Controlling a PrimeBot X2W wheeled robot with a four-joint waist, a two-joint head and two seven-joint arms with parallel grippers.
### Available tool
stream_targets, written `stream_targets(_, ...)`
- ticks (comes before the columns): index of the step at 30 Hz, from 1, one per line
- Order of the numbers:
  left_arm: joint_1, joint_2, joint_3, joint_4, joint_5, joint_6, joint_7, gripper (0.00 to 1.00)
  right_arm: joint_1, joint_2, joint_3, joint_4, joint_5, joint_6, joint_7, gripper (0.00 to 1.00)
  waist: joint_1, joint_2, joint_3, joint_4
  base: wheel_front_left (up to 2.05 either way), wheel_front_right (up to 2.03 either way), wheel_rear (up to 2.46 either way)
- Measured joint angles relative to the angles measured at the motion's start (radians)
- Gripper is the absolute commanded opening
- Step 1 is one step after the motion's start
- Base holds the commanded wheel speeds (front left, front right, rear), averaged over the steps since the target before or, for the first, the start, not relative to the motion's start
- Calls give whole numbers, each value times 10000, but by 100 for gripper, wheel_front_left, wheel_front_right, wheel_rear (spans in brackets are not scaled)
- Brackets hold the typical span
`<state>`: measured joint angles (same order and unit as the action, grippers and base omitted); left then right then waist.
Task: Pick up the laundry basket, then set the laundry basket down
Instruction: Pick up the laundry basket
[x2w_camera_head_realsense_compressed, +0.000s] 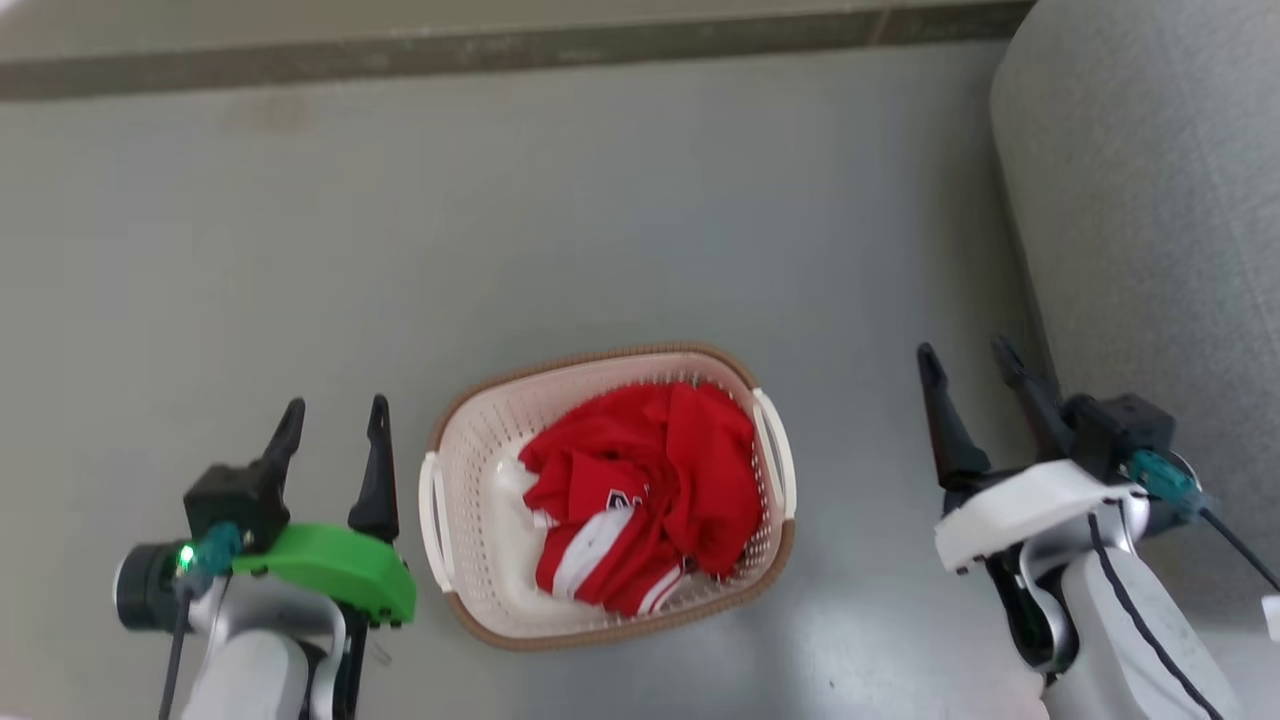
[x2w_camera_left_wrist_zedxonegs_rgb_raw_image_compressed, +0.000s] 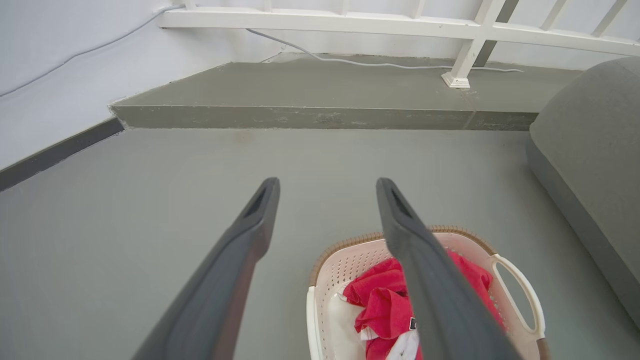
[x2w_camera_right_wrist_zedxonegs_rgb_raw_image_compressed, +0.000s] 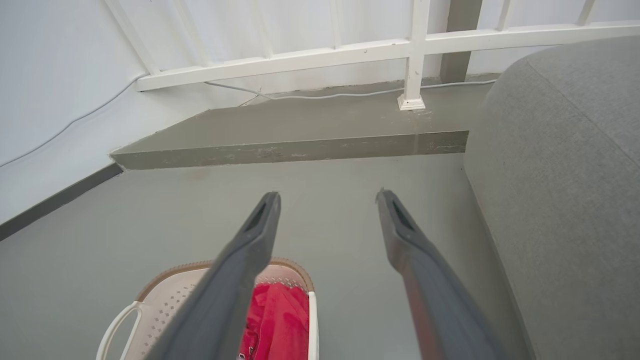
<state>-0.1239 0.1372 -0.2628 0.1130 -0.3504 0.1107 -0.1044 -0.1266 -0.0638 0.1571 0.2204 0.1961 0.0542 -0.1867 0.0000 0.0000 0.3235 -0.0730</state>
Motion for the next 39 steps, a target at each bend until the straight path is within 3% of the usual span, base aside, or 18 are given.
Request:
stream_targets(25, -3502, 71, -134, 3018, -660, -1269, 1733, 100, -3099, 36, 1147, 2347, 433, 414, 872, 100, 1, 0, 3403, -99, 0, 0, 0)
stream_targets(39, -4587, 121, -305, 4892, -675, -1824, 1728, 100, -4393, 33, 2084, 3986, 1126, 512, 1342, 100, 1, 0, 4984, -112, 0, 0, 0)
